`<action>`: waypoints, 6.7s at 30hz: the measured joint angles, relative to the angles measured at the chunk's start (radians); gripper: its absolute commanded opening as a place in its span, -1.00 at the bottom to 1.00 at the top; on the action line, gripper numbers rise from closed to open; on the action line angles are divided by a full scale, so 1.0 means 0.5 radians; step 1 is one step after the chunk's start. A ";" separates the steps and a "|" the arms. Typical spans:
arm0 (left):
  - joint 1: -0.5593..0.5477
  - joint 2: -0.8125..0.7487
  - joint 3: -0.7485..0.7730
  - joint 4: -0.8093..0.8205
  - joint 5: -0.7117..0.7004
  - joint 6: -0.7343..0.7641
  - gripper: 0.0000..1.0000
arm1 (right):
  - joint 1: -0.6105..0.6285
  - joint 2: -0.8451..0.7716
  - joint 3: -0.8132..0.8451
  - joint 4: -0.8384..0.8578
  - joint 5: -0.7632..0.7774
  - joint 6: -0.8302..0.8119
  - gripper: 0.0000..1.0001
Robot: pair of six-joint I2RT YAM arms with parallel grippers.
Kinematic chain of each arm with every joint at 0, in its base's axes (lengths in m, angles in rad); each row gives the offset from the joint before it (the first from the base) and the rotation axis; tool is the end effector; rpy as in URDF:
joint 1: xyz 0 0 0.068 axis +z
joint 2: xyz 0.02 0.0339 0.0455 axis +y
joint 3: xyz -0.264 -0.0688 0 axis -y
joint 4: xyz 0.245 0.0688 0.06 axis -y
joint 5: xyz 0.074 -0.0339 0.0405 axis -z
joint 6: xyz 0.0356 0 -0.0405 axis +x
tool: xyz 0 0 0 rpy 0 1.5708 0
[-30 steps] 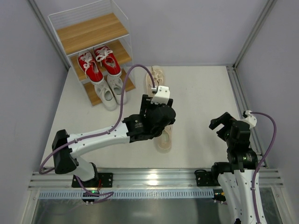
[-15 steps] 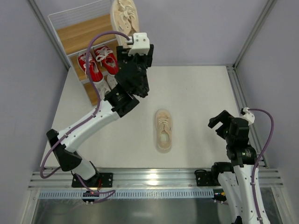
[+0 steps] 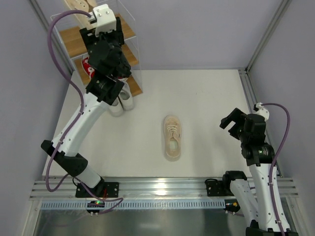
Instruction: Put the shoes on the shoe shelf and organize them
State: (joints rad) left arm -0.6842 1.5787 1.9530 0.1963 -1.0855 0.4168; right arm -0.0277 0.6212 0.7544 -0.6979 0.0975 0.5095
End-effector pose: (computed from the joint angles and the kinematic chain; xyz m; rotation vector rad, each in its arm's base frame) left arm 0.2558 -0.1680 0.5719 -0.3709 1.2696 0.3142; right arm 0.1325 -0.0071 0.3006 0.6224 2.0452 0.1793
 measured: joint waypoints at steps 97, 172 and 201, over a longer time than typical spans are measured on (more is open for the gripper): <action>-0.256 -0.450 0.033 -1.606 1.026 -1.411 0.99 | 0.000 -0.201 -0.067 0.079 0.040 -0.122 0.95; -1.514 0.608 -1.974 0.034 -0.014 -2.486 1.00 | 0.000 -0.081 -0.088 0.040 0.136 -0.074 0.95; -1.460 0.919 -1.733 -0.429 0.005 -2.808 0.66 | 0.000 -0.028 -0.088 0.061 0.081 -0.105 0.95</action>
State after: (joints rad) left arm -1.4143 2.0384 1.0866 -0.0181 -1.0832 -0.9874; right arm -0.0277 0.6071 0.7105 -0.6674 0.1379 0.4572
